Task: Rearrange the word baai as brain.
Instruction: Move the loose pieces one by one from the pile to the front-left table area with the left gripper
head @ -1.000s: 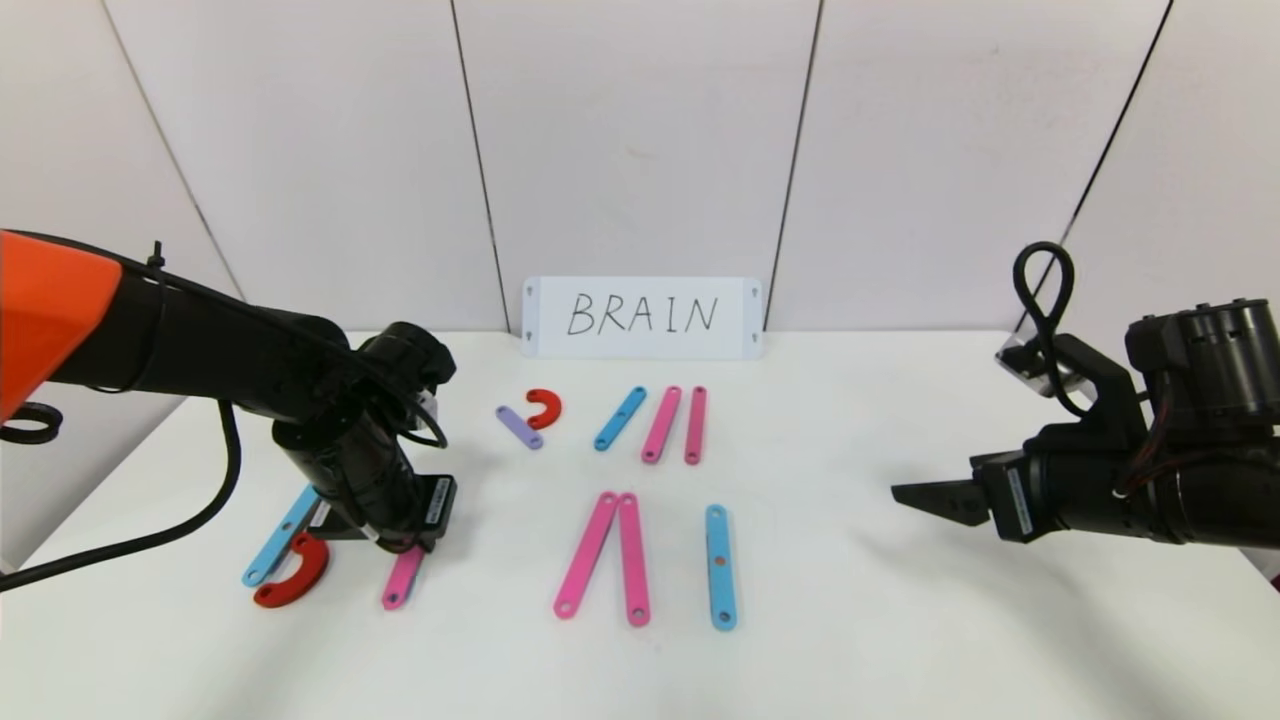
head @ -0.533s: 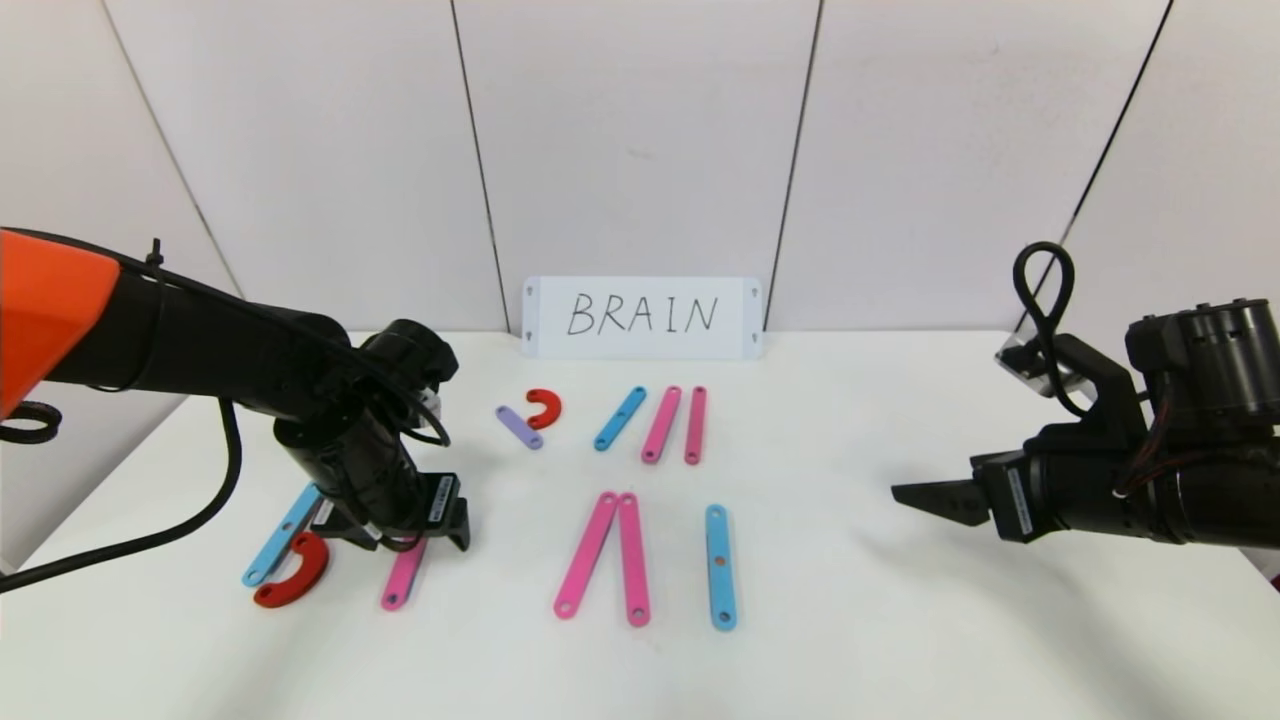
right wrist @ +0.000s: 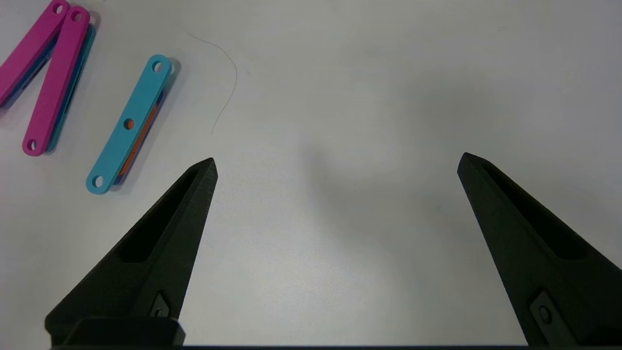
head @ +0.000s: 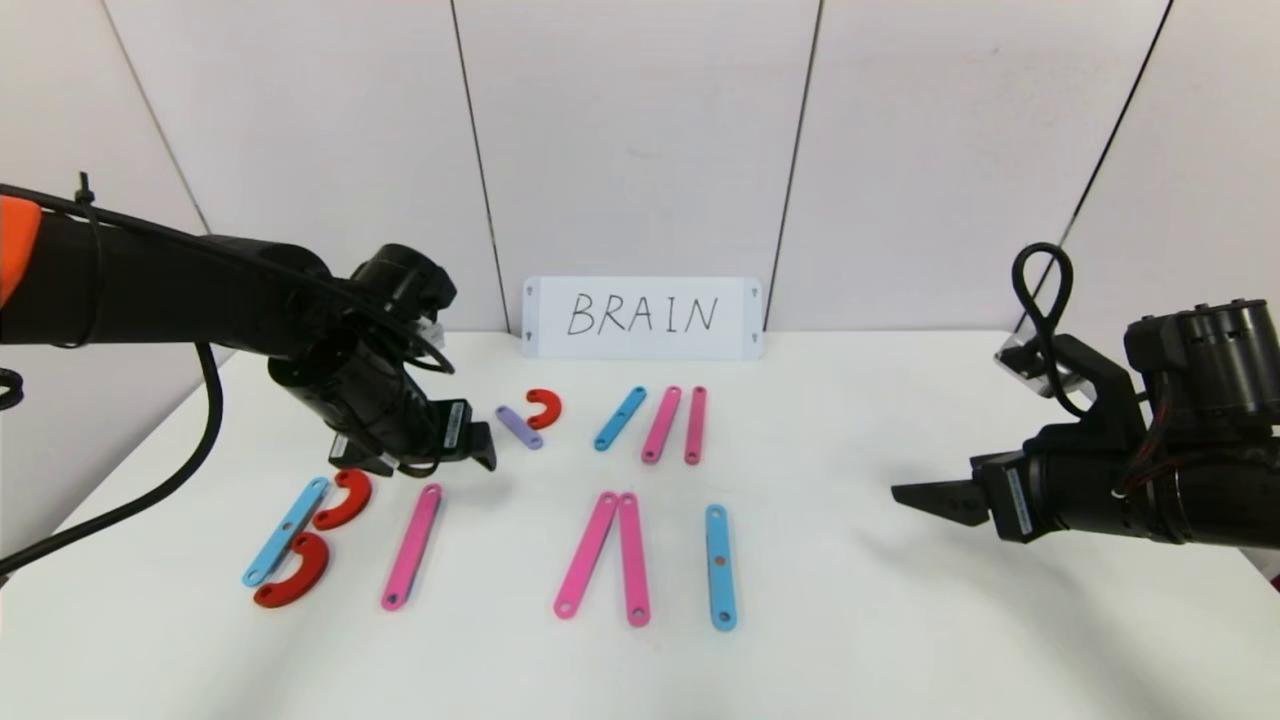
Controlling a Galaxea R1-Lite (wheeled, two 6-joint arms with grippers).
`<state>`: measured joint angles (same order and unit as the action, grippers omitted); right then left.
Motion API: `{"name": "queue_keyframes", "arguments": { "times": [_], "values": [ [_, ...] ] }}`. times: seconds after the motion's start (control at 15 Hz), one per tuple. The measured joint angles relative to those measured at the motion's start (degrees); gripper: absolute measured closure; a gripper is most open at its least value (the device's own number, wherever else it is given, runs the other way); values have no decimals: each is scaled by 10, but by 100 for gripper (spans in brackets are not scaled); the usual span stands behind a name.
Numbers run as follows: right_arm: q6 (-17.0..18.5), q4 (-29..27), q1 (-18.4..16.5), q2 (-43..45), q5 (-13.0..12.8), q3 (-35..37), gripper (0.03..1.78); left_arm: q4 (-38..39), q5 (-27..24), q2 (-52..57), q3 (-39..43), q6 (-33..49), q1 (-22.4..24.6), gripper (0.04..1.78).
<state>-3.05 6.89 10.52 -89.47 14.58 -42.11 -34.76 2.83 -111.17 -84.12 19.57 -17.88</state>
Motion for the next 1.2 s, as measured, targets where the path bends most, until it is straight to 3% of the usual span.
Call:
{"name": "queue_keyframes", "arguments": {
  "times": [0.67,1.2],
  "values": [
    [0,5,-1,0,-2,2,8,-7,72,-146,-271,-4,-33,7],
    [0,5,0,-1,0,5,8,87,155,-246,-297,4,-70,7]
  ]
}}
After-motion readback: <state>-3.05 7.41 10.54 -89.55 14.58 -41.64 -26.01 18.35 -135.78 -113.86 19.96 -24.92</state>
